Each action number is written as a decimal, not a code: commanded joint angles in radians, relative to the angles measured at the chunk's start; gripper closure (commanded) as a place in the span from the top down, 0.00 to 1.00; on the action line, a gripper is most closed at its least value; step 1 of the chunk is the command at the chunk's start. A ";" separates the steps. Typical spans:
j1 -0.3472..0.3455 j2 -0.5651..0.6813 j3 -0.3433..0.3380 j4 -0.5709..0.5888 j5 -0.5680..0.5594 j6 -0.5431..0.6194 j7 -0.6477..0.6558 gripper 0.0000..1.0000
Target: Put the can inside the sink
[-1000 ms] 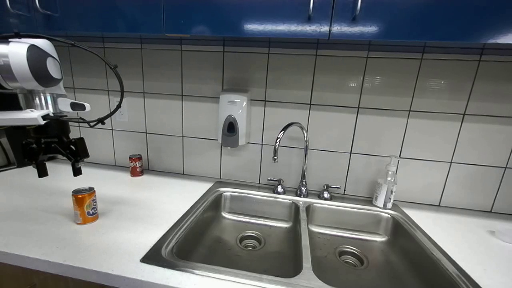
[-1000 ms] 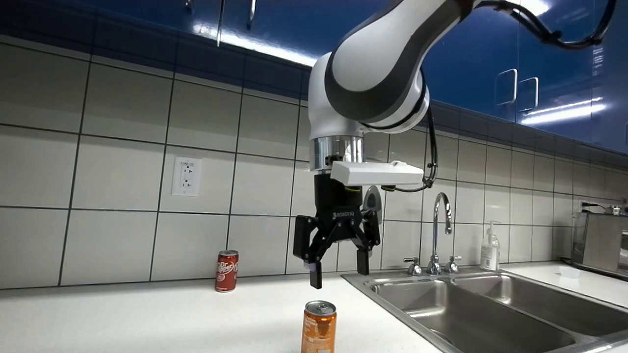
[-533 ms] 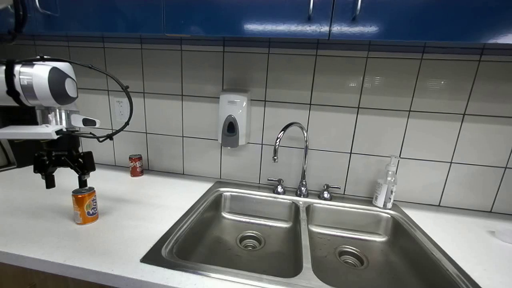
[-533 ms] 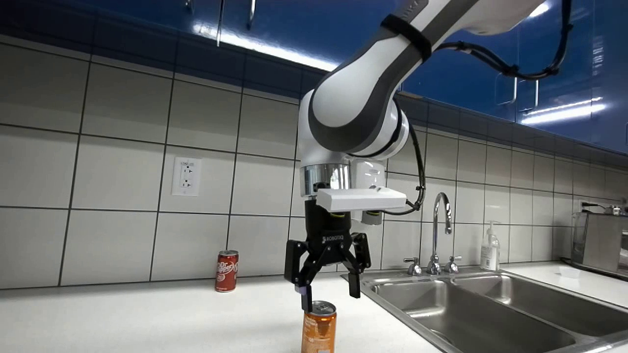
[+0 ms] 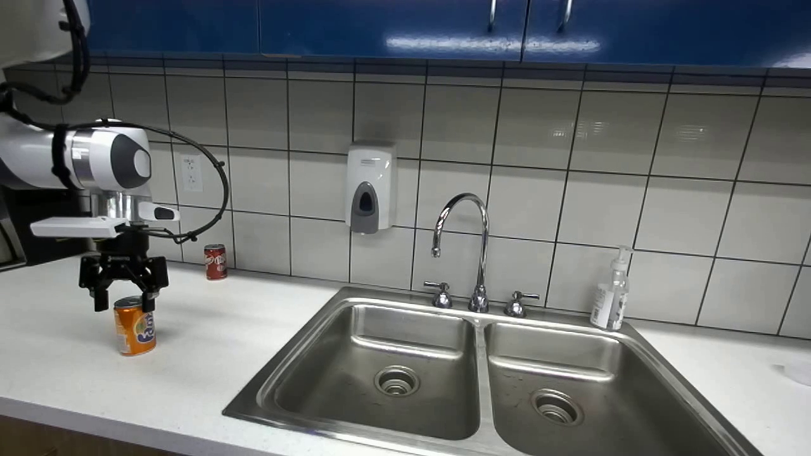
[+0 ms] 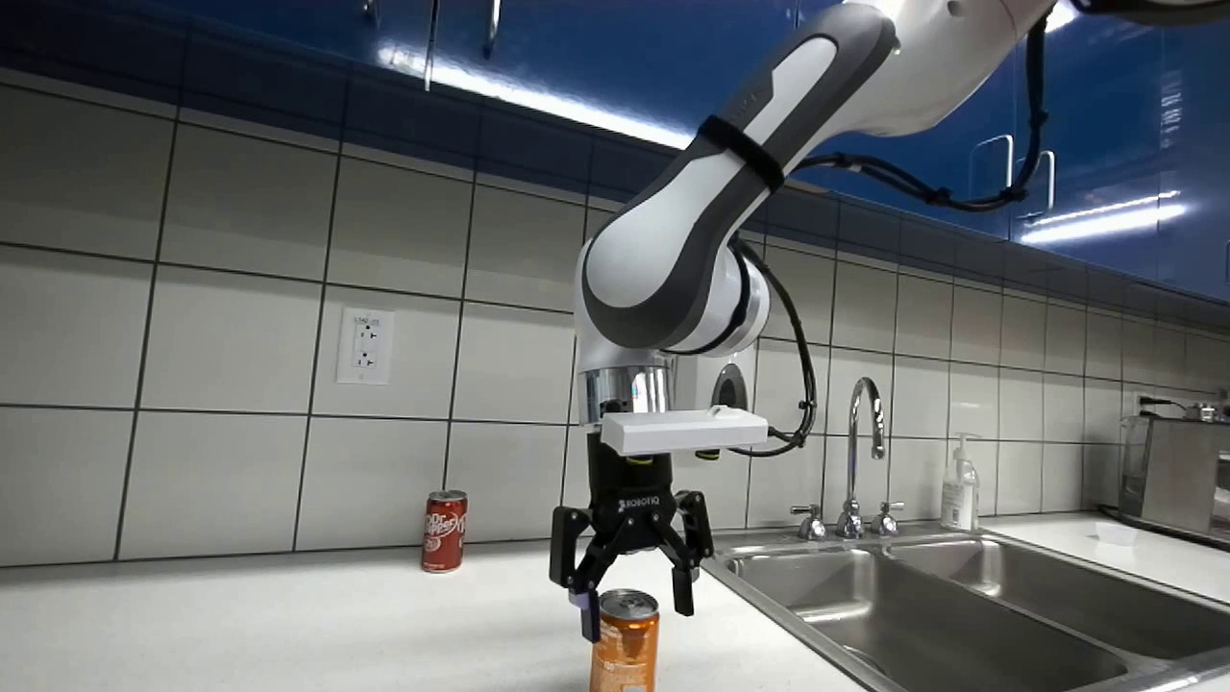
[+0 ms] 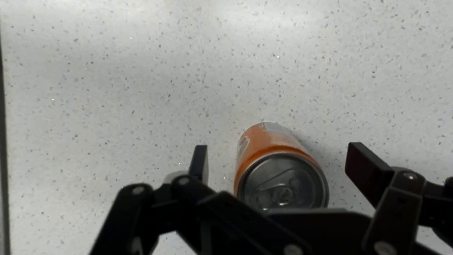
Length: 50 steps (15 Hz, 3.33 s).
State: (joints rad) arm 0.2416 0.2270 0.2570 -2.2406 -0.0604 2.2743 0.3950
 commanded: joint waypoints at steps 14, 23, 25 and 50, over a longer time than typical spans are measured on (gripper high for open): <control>0.056 0.128 -0.064 0.112 0.010 -0.022 -0.008 0.58; 0.064 0.086 -0.064 0.086 0.005 -0.018 0.003 0.39; 0.073 0.056 -0.063 0.075 -0.005 -0.019 0.012 0.39; -0.148 -0.298 -0.208 -0.266 0.015 0.072 -0.096 0.39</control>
State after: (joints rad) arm 0.1507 -0.0098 0.0795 -2.4651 -0.0580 2.3341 0.3688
